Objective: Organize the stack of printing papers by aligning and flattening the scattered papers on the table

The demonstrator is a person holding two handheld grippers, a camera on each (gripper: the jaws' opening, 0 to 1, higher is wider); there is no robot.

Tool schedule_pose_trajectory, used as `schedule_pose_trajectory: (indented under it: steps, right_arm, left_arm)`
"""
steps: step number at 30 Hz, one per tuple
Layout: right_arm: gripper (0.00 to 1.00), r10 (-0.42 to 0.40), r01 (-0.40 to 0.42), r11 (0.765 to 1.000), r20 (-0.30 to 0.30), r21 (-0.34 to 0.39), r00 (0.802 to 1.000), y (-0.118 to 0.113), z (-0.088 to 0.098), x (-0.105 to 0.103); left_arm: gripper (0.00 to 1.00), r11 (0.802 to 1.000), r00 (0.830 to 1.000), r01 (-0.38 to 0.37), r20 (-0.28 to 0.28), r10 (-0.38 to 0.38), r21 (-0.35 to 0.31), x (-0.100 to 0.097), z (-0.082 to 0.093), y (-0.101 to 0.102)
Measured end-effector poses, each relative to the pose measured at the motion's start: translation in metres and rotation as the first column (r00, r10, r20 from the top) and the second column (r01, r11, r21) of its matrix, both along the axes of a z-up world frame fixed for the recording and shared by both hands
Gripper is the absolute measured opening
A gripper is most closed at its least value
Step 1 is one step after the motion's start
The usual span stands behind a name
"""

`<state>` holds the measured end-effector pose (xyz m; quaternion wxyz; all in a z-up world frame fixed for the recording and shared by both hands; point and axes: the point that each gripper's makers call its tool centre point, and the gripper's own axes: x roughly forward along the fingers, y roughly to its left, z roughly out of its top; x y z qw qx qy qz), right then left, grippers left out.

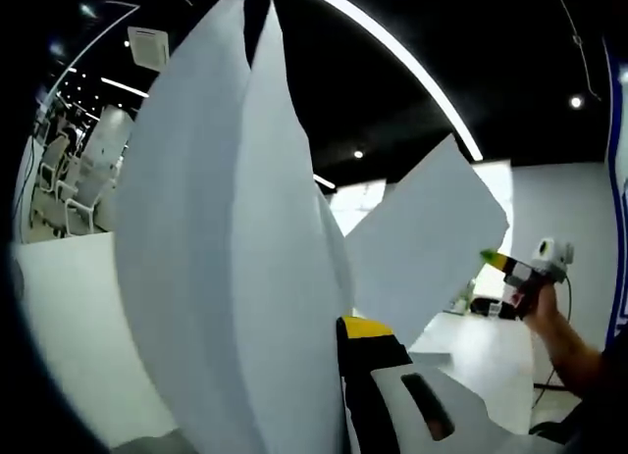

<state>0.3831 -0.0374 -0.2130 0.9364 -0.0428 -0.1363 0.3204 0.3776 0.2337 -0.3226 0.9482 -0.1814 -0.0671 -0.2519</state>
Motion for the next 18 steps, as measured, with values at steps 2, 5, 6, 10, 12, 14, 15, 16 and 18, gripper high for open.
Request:
schedule_pose_trajectory:
  steps: [2,5,6,10,12,14,15,16,18]
  right_arm:
    - [0.0,0.012,-0.012,1.0,-0.015,0.017,1.0,0.0,0.002,0.0]
    - [0.0,0.024,-0.022,0.999,-0.031,0.046,0.999,-0.003,0.007,0.0]
    - [0.0,0.024,-0.022,0.998,-0.036,0.056,0.999,-0.002,0.007,-0.001]
    - [0.0,0.038,-0.033,0.996,-0.053,0.079,0.998,-0.003,0.012,-0.004]
    - [0.0,0.045,-0.04,0.995,-0.057,0.086,0.997,-0.003,0.015,-0.006]
    - [0.0,0.056,-0.05,0.995,-0.067,0.09,0.996,-0.003,0.019,-0.008]
    - [0.0,0.058,-0.052,0.994,-0.067,0.095,0.996,-0.004,0.021,-0.009]
    - [0.0,0.059,-0.053,0.994,-0.066,0.096,0.996,-0.004,0.022,-0.01]
    - [0.0,0.069,-0.062,0.992,-0.064,0.106,0.996,-0.004,0.028,-0.014]
  left_arm:
    - [0.06,1.0,1.0,0.0,0.0,0.0,-0.001,0.0,0.0,0.0]
    - [0.06,1.0,1.0,0.0,0.001,0.0,-0.002,0.0,0.0,0.0]
    - [0.06,1.0,1.0,0.0,0.001,0.0,-0.002,0.0,0.0,0.0]
    - [0.06,1.0,1.0,0.0,0.001,0.0,-0.001,0.0,0.0,0.0]
    - [0.06,1.0,1.0,0.001,0.001,-0.001,-0.001,0.0,0.0,-0.001]
    - [0.06,1.0,1.0,0.001,0.0,-0.001,-0.001,0.001,0.0,-0.001]
    - [0.06,1.0,1.0,0.001,0.0,-0.001,0.0,0.001,0.0,-0.001]
    - [0.06,1.0,1.0,0.001,0.0,-0.001,0.0,0.001,0.0,-0.001]
    - [0.06,1.0,1.0,0.001,0.0,-0.001,0.0,0.001,0.0,-0.001]
